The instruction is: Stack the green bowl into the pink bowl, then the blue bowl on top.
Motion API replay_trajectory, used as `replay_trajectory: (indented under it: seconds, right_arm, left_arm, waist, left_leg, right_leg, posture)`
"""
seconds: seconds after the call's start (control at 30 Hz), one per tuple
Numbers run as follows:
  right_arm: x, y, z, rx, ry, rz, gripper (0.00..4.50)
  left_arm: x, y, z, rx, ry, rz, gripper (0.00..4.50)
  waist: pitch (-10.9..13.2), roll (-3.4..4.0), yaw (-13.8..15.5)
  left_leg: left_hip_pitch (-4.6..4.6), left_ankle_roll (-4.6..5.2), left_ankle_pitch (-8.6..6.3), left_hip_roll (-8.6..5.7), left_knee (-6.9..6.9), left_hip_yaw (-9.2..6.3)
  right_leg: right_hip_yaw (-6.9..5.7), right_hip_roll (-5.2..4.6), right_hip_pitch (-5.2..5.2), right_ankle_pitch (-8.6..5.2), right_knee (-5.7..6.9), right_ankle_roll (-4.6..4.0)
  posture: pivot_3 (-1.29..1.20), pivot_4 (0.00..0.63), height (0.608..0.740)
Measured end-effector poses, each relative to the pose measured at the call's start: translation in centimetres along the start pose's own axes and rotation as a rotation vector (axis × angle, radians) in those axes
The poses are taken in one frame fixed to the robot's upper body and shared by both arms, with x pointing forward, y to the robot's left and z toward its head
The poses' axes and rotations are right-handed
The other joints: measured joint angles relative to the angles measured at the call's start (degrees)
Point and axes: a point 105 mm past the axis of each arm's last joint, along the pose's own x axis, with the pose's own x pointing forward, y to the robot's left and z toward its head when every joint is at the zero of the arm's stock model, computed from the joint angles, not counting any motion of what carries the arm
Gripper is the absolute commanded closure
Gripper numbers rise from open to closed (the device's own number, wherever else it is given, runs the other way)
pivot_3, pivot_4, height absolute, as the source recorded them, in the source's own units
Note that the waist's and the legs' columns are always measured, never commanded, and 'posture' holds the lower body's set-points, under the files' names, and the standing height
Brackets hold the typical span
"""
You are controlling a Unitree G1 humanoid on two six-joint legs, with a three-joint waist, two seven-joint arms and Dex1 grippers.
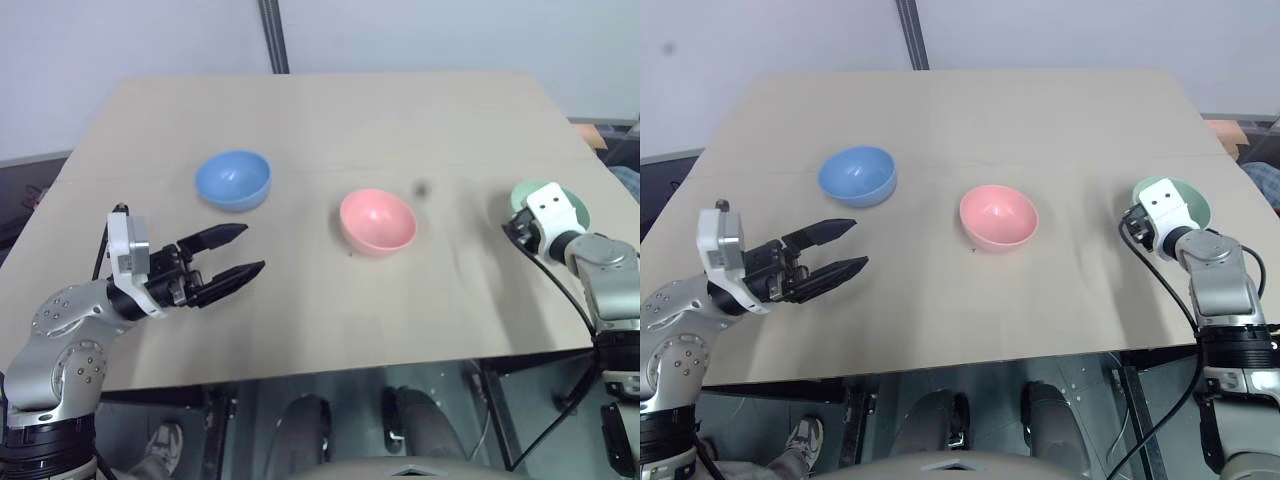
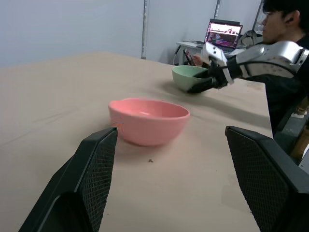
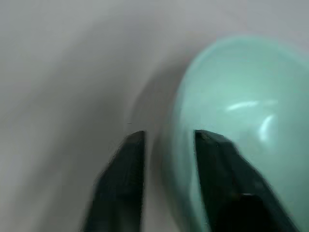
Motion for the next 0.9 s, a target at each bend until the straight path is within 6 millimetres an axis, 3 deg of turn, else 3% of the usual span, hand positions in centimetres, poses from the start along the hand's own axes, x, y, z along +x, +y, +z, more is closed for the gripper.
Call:
replay_trajectory:
  seconds: [0.03, 0.17, 0.3, 0.4, 0.43, 0.47, 0.63, 0.77, 0.9]
  right_arm:
    - [0.1, -0.1, 0.1, 0.003, -0.004, -0.004, 4.45]
    - [0.0, -1.1, 1.5, -0.023, -0.053, -0.034, 4.48]
    - [-0.2, -0.5, 3.1, -0.063, -0.127, 0.006, 4.48]
    - [-1.8, 3.5, 7.9, -0.141, -0.326, 0.203, 4.48]
    - [-2.7, 5.4, 9.6, -0.161, -0.402, 0.288, 4.48]
    - [-4.1, 8.6, 11.9, -0.185, -0.502, 0.417, 4.48]
    - [-6.0, 16.9, 15.0, -0.243, -0.610, 0.697, 4.48]
    - [-4.3, 19.5, 14.6, -0.298, -0.545, 0.775, 2.90]
    - [-2.6, 19.7, 13.0, -0.332, -0.472, 0.766, 0.98]
  left_arm:
    - [0.0, 0.0, 0.0, 0.000, 0.000, 0.000, 0.71]
    - [-0.1, 0.0, -0.2, -0.007, 0.004, 0.008, 0.71]
    - [-0.2, 0.1, -0.2, -0.011, 0.004, 0.028, 0.71]
    - [-0.2, 0.4, -0.1, -0.009, -0.002, 0.054, 0.71]
    - [-0.2, 0.5, -0.2, -0.009, -0.003, 0.064, 0.71]
    - [-0.1, 0.8, -0.2, -0.005, -0.006, 0.088, 0.71]
    - [-0.1, 2.8, -0.5, 0.023, 0.002, 0.230, 0.71]
    - [-0.2, 4.0, -0.5, 0.033, 0.015, 0.313, 0.71]
    - [-0.5, 5.0, -0.7, 0.054, 0.050, 0.398, 0.71]
  waist:
    - [0.00, 0.00, -0.03]
    - [0.00, 0.00, 0.01]
    - [0.02, 0.03, 0.08]
    - [0.04, 0.06, -0.27]
    - [0.04, 0.05, -0.30]
    - [0.04, 0.06, -0.20]
    - [0.03, 0.04, 0.30]
    - [-0.02, -0.06, 0.43]
    - [-0.03, -0.08, 0.40]
  left_leg:
    - [0.00, 0.00, 0.00, 0.00, 0.00, -0.03]
    - [0.03, 0.00, 0.00, 0.01, 0.00, -0.11]
    - [0.01, 0.00, 0.00, 0.02, 0.00, -0.13]
    - [0.05, 0.00, 0.00, 0.14, -0.02, -0.18]
    - [0.06, 0.00, 0.00, 0.20, -0.03, -0.21]
    - [0.06, 0.00, 0.00, 0.23, -0.04, -0.29]
    - [0.01, -0.02, 0.01, 0.20, 0.00, -0.38]
    - [-0.02, -0.01, 0.01, 0.12, 0.08, -0.28]
    - [-0.10, -0.03, 0.02, 0.10, 0.06, -0.22]
  right_leg:
    - [0.02, 0.00, 0.00, 0.00, 0.00, 0.01]
    - [0.01, 0.00, 0.01, -0.02, 0.00, 0.04]
    - [-0.01, 0.01, 0.00, -0.02, 0.00, 0.04]
    - [0.06, 0.11, -0.02, 0.09, 0.00, 0.29]
    - [0.04, 0.16, -0.02, 0.09, 0.01, 0.30]
    - [-0.02, 0.20, -0.01, 0.09, 0.01, 0.28]
    - [-0.15, 0.12, 0.02, 0.07, 0.05, 0.09]
    - [-0.13, -0.11, 0.05, 0.02, 0.03, -0.01]
    - [-0.14, -0.15, 0.01, 0.03, -0.01, 0.00]
  posture:
    - [0.00, 0.150, 0.740]
    - [0.00, 0.150, 0.740]
    - [0.00, 0.150, 0.740]
    - [0.00, 0.150, 0.740]
    - [0.00, 0.150, 0.740]
    - [0.00, 0.150, 0.740]
    - [0.00, 0.150, 0.740]
    - [0.00, 0.150, 0.740]
    - [0.00, 0.150, 0.740]
